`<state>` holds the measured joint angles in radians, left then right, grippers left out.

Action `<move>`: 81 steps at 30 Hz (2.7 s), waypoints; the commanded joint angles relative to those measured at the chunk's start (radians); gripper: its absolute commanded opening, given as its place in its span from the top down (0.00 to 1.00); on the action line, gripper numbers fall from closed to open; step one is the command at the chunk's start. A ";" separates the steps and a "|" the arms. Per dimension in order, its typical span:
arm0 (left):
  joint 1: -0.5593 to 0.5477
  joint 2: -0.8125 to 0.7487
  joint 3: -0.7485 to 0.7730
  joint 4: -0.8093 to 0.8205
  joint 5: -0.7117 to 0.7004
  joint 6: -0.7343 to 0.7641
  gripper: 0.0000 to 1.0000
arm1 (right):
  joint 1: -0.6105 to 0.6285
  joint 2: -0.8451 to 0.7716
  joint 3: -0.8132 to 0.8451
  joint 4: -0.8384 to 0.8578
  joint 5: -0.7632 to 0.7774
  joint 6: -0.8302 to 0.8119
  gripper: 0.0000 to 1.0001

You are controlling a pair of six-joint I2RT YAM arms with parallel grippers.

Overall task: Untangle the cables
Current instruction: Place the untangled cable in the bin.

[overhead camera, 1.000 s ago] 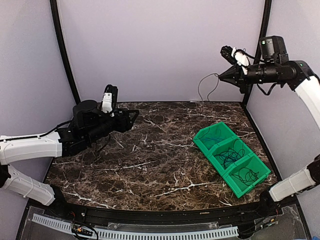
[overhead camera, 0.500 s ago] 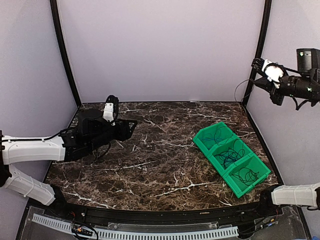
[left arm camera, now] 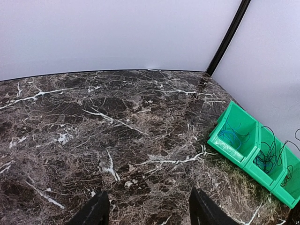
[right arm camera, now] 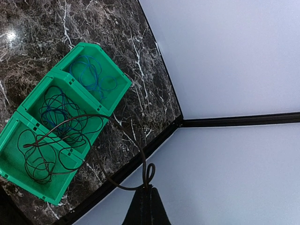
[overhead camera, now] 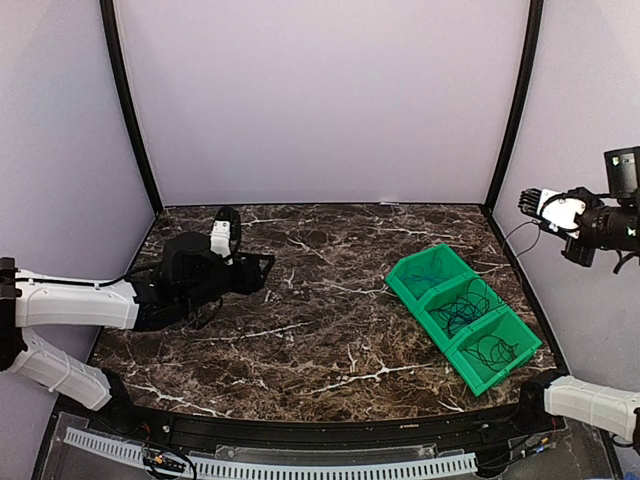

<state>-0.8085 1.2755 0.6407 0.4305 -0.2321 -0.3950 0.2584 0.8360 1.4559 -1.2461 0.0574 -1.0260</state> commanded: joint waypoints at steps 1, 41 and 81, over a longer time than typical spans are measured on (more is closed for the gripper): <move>0.005 0.037 -0.018 0.054 0.021 -0.016 0.39 | -0.007 -0.032 0.027 -0.046 0.091 -0.027 1.00; 0.005 -0.028 -0.108 0.054 0.013 -0.026 0.39 | -0.007 -0.182 -0.585 0.098 0.035 -0.016 1.00; 0.119 0.216 0.128 -0.562 0.192 -0.077 0.29 | -0.015 0.187 -0.375 0.181 -0.355 -0.002 0.41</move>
<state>-0.7033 1.4662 0.7216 -0.0715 -0.1284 -0.4961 0.2520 0.9741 1.0000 -1.1412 -0.0261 -1.1725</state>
